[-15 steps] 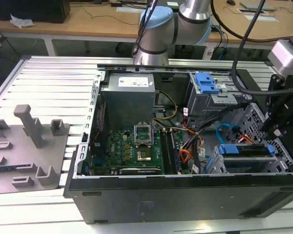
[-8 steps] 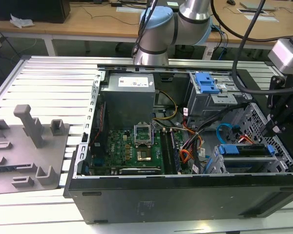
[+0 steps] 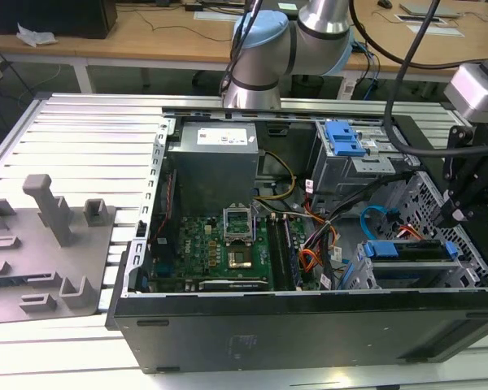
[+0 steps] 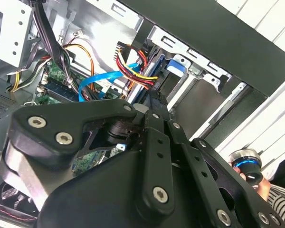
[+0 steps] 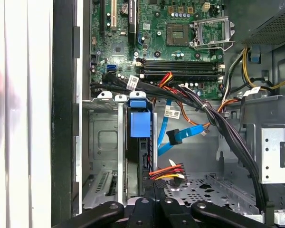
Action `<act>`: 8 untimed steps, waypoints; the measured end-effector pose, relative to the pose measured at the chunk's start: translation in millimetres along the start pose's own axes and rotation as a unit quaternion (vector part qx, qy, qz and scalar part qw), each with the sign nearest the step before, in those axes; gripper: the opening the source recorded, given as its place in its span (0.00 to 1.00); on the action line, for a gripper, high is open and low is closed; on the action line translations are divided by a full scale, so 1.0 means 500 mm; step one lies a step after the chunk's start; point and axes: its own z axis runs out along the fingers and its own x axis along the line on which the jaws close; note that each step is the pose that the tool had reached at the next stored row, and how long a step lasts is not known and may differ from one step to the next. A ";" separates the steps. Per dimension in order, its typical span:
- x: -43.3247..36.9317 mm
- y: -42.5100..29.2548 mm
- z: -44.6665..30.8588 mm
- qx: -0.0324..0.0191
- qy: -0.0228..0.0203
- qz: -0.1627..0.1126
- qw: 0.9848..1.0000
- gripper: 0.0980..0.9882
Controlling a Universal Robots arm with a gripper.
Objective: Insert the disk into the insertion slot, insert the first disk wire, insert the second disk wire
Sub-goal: 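Insert the first disk wire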
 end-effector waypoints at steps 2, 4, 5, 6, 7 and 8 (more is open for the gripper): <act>0.000 0.006 0.001 0.000 0.000 0.000 1.000 0.01; 0.000 0.014 0.003 0.000 0.000 0.000 1.000 0.01; 0.001 0.019 0.005 0.000 0.000 0.000 1.000 0.01; 0.001 0.028 0.006 0.000 0.000 0.000 1.000 0.01; 0.001 0.036 0.006 0.000 0.000 0.000 1.000 0.01; 0.001 0.048 0.007 0.000 0.000 0.000 1.000 0.01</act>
